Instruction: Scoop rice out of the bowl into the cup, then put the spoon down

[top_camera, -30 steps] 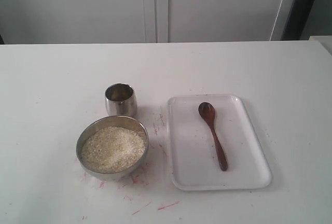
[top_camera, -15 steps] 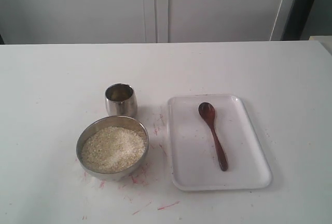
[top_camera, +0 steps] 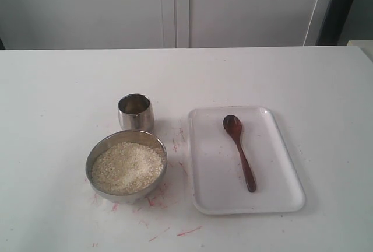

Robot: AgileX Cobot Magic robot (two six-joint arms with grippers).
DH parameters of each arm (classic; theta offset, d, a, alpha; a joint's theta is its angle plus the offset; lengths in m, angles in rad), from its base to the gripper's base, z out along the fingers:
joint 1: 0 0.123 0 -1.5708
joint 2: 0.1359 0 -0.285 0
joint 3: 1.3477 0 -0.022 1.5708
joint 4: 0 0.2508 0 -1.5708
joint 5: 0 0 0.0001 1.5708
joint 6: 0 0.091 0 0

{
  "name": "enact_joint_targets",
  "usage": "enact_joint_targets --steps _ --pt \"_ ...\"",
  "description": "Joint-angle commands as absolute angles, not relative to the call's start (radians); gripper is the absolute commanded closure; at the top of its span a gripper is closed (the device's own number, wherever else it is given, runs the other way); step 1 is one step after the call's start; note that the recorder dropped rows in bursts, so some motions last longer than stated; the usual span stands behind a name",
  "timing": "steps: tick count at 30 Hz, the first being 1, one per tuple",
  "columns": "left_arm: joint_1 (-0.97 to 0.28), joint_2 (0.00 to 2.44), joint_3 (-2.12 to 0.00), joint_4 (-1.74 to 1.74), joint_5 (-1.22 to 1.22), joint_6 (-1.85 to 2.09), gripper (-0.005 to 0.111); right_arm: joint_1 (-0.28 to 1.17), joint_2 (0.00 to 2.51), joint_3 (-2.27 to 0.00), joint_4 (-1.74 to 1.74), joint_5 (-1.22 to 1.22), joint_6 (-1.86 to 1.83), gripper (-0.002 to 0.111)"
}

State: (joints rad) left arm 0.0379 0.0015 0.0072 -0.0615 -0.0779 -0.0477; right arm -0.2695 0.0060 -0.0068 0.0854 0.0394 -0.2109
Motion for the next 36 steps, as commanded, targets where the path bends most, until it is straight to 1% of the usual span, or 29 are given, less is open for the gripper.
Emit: enact_joint_targets --steps 1,8,14,16,17,21,24,29,36 --pt "0.034 0.000 0.000 -0.067 -0.083 -0.049 0.092 -0.277 0.000 0.000 0.086 0.044 -0.221 0.083" --pt "0.034 0.000 0.000 -0.067 -0.083 -0.049 0.092 -0.277 0.000 0.000 0.086 0.039 -0.214 0.083" --pt "0.034 0.000 0.000 -0.067 -0.083 -0.049 0.092 -0.277 0.000 0.000 0.086 -0.116 -0.127 0.084" --pt "0.034 0.000 0.000 -0.067 -0.083 -0.049 0.092 -0.277 0.000 0.000 0.086 -0.148 -0.052 0.087" --pt "0.034 0.000 0.000 -0.067 -0.083 -0.049 0.092 -0.277 0.000 0.000 0.086 -0.146 -0.024 0.091" --pt "0.034 0.000 0.000 -0.067 -0.083 -0.049 0.092 -0.277 0.000 0.000 0.079 -0.079 -0.048 0.108" --pt "0.034 0.000 0.000 -0.067 -0.083 -0.049 0.092 -0.277 0.000 0.000 0.078 -0.057 -0.094 0.108" --pt "0.034 0.000 0.000 -0.067 -0.083 -0.049 0.092 -0.278 0.000 0.000 0.083 -0.141 -0.094 0.108" --pt "0.034 0.000 0.000 -0.067 -0.083 -0.049 0.092 -0.279 0.000 0.000 0.081 -0.150 -0.070 0.108"
